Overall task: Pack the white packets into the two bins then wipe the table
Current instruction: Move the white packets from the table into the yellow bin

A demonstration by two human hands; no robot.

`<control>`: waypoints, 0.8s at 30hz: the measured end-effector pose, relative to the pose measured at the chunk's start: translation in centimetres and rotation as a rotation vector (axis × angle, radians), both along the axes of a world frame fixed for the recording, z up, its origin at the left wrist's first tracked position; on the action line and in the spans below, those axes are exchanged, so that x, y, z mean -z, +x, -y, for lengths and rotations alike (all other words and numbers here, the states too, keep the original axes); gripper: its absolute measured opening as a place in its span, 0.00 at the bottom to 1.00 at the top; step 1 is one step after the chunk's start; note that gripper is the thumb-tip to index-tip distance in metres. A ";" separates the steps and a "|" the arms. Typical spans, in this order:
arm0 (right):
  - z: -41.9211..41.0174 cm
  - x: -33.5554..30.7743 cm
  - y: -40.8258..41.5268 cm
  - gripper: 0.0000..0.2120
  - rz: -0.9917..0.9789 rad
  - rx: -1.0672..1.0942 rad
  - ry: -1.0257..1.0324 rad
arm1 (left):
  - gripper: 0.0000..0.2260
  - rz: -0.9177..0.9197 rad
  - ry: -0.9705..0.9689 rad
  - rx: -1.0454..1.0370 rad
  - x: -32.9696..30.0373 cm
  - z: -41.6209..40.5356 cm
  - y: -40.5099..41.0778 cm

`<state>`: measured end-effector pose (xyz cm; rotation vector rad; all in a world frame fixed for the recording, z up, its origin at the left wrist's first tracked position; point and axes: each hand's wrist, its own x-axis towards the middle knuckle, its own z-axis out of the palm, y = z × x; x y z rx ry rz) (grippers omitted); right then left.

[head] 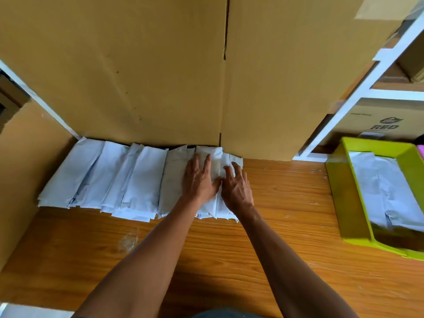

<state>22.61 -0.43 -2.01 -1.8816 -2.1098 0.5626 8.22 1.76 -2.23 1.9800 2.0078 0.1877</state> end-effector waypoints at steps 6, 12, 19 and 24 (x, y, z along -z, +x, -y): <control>-0.1 0.8 -0.2 0.25 0.054 0.034 -0.026 | 0.44 0.062 0.000 -0.026 0.2 -1.5 0.1; 0.0 1.2 -0.6 0.25 0.077 0.015 -0.015 | 0.38 0.183 0.027 -0.026 -0.4 -1.9 0.5; 0.4 1.0 -1.5 0.21 0.073 0.028 0.012 | 0.36 0.565 0.165 -0.145 -2.0 -2.1 -0.9; 0.5 0.1 -3.0 0.31 0.142 -0.030 -0.029 | 0.36 0.624 0.215 -0.254 -2.5 -2.1 -3.5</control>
